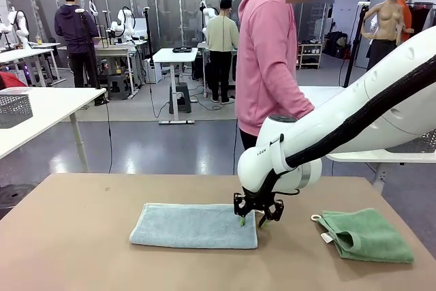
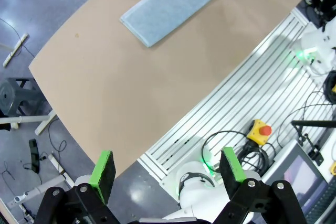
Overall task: Fold the towels and place them in the basket.
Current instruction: When a person lays out a Towel with hook on the table, fold it in half twice.
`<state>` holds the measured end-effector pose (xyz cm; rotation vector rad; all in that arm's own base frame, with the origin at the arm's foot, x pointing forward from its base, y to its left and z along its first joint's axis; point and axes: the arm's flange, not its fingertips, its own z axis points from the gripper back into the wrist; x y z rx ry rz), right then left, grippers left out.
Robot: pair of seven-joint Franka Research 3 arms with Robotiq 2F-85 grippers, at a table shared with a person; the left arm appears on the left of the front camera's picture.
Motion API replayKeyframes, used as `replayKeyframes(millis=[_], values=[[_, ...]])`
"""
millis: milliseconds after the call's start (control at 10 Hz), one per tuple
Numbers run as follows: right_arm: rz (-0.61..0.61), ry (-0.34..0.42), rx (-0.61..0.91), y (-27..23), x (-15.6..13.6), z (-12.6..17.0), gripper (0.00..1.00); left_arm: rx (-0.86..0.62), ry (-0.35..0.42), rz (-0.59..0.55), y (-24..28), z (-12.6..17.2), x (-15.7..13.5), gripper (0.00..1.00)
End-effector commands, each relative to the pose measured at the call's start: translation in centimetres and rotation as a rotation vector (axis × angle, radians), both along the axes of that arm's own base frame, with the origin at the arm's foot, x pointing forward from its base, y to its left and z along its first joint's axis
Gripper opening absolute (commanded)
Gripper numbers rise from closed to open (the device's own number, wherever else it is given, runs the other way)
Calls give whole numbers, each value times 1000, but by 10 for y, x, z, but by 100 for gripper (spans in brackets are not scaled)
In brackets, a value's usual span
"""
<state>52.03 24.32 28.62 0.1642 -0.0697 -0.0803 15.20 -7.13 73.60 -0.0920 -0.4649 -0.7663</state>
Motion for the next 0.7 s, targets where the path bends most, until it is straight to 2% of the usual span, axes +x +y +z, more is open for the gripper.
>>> replayKeyframes(millis=[0,100,200,600], values=[[-27,39,-5,8,-2,-14,14,3,7,4,1,0,0,100],[-26,44,-10,8,-1,-15,4,3,7,4,1,0,0,100],[-22,39,-13,10,-2,-13,0,3,7,4,1,0,0,100],[-6,29,-4,14,-5,-6,0,3,7,4,1,0,0,100]])
